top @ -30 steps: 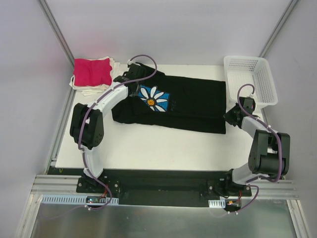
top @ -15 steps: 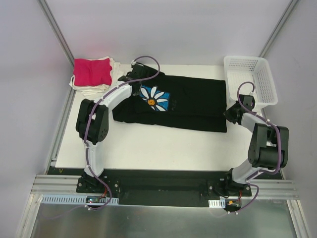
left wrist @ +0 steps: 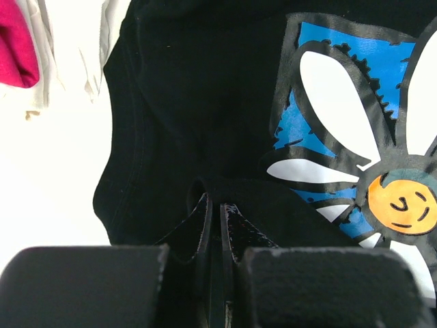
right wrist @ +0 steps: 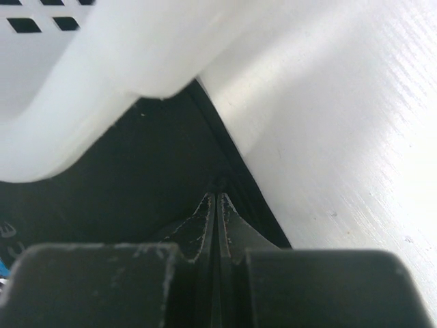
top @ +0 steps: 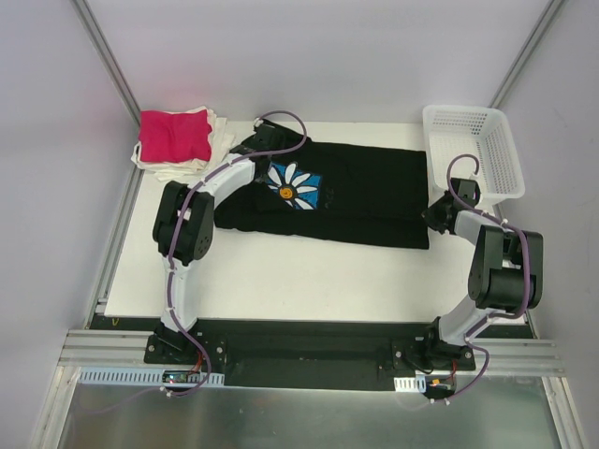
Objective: Fold and stack the t-shirts
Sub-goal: Fold the flattened tshirt in 1/3 of the way
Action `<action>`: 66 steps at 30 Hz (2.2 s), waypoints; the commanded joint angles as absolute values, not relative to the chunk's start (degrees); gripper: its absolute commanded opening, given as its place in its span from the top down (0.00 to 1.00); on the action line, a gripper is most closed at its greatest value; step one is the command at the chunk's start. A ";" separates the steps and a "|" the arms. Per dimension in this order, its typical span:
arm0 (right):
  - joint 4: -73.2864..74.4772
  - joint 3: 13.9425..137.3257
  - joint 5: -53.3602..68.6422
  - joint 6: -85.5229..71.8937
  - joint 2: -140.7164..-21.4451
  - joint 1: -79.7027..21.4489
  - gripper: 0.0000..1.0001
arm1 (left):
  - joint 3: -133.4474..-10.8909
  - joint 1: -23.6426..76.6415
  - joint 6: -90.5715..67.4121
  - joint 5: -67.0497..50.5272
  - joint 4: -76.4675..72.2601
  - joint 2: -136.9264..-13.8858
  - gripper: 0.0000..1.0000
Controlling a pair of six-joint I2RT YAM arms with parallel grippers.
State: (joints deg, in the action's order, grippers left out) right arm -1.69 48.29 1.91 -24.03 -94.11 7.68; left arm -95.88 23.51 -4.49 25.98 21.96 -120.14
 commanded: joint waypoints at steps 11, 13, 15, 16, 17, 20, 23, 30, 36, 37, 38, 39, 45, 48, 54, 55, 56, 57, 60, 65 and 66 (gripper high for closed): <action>-3.60 50.89 0.53 -24.61 -95.54 8.26 0.94 | -97.65 23.12 -2.73 26.11 19.51 -121.55 1.00; -3.34 50.98 0.53 -24.35 -95.36 8.35 0.75 | -97.65 23.29 -2.64 25.93 19.51 -121.55 1.00; -2.90 50.80 0.35 -24.08 -94.66 8.44 0.69 | -97.73 23.29 -2.46 25.58 19.60 -121.46 0.95; -2.90 50.63 0.35 -24.00 -94.40 8.44 0.66 | -97.91 23.29 -2.11 25.40 19.51 -121.73 0.86; -2.90 50.45 0.44 -23.99 -93.79 8.44 0.65 | -98.00 23.29 -2.11 25.23 19.42 -121.73 0.63; -2.73 50.01 0.44 -23.82 -91.94 8.70 0.63 | -98.09 23.38 -2.20 24.08 19.42 -121.20 0.37; -2.55 49.05 0.35 -23.47 -90.01 8.88 0.62 | -98.09 23.64 -2.29 24.08 18.81 -120.06 0.04; -0.71 47.46 -2.64 -22.24 -81.05 9.14 0.61 | -97.48 26.27 -1.67 24.26 18.90 -112.43 0.01; -3.33 47.02 3.16 -23.64 -75.94 3.81 0.62 | -83.54 30.40 -9.29 26.02 20.30 -96.96 0.01; -3.51 48.24 3.34 -23.64 -76.11 1.95 0.63 | -81.15 30.85 -10.97 25.67 20.48 -92.94 0.01; -3.60 49.47 4.30 -23.56 -78.29 0.19 0.63 | -78.77 31.20 -12.55 25.23 20.48 -90.99 0.01; -3.43 50.61 5.44 -23.82 -79.70 -3.48 0.63 | -74.83 31.81 -15.61 24.96 20.48 -89.23 0.01; -5.27 61.33 10.10 -26.80 -94.88 -17.55 0.63 | -67.42 33.22 -21.53 25.48 20.39 -83.06 0.01; -5.01 68.51 12.91 -27.77 -102.79 -22.04 0.63 | -65.40 34.71 -23.81 26.98 20.39 -83.23 0.01; -2.46 78.91 17.13 -28.74 -113.01 -28.20 0.63 | -59.70 35.86 -32.75 32.86 20.13 -81.40 0.01; -2.11 81.19 17.40 -28.74 -114.77 -28.82 0.64 | -58.46 35.86 -34.18 33.65 19.08 -80.60 0.01; -1.07 82.34 18.27 -28.74 -115.83 -30.22 0.63 | -57.32 35.86 -35.15 34.62 18.20 -79.90 0.01; -0.62 83.66 18.89 -28.65 -116.71 -30.93 0.63 | -55.74 36.03 -36.46 35.15 17.50 -78.41 0.01; 1.32 87.01 21.61 -28.04 -118.74 -33.30 0.63 | -54.15 37.00 -35.87 38.75 15.03 -75.77 0.01; 1.05 88.50 24.70 -28.48 -118.74 -35.77 0.60 | -55.46 37.18 -30.77 42.97 13.54 -73.83 0.01; 1.14 89.03 24.70 -28.39 -118.83 -36.29 0.56 | -56.07 37.18 -29.02 44.63 13.54 -73.57 0.01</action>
